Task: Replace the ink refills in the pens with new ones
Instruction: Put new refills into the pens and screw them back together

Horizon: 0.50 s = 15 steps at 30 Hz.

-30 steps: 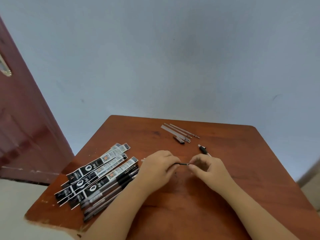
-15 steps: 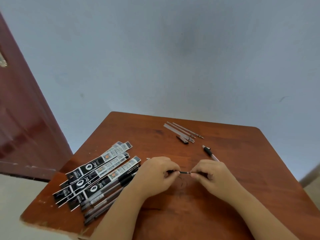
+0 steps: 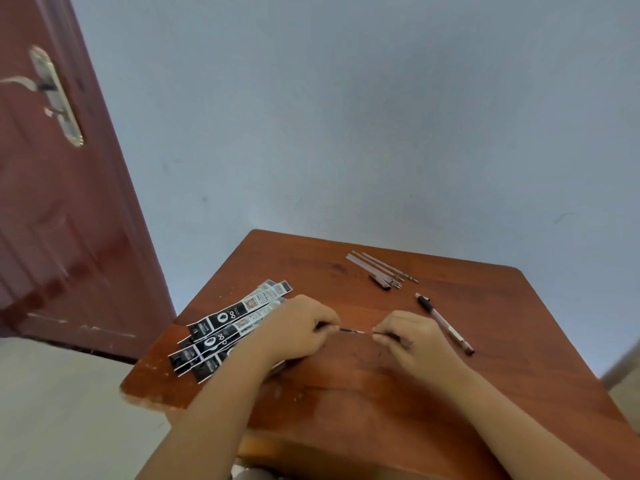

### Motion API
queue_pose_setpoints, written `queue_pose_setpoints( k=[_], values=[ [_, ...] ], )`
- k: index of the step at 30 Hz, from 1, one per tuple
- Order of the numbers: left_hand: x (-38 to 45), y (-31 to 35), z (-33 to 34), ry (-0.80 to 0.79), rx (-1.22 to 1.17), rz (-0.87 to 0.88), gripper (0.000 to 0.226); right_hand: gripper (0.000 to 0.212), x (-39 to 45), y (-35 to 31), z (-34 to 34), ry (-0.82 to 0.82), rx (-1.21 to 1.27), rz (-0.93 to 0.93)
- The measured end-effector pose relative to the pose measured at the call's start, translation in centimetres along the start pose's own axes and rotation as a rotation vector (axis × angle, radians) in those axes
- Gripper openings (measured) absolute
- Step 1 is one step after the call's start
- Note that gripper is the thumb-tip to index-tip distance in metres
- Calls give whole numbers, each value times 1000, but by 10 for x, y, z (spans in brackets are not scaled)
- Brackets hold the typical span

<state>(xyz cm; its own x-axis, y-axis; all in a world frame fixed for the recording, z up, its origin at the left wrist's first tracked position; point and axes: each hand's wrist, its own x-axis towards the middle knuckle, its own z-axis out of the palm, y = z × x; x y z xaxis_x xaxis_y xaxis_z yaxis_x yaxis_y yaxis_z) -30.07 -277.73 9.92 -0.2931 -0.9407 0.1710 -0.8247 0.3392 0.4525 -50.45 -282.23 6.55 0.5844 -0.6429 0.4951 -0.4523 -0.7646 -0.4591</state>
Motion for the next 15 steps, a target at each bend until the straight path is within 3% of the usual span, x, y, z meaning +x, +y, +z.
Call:
queue_pose_setpoints(
  k=[4, 8, 15],
  values=[
    [-32, -32, -36, 159, 146, -194, 19, 13, 9, 6, -9, 43, -75, 79],
    [-47, -30, -42, 251, 136, -252, 21, 18, 32, 1, 7, -29, -145, 239],
    [-56, -25, -29, 269, 125, -243, 23, 22, 54, -12, 61, -69, -384, 132]
  ],
)
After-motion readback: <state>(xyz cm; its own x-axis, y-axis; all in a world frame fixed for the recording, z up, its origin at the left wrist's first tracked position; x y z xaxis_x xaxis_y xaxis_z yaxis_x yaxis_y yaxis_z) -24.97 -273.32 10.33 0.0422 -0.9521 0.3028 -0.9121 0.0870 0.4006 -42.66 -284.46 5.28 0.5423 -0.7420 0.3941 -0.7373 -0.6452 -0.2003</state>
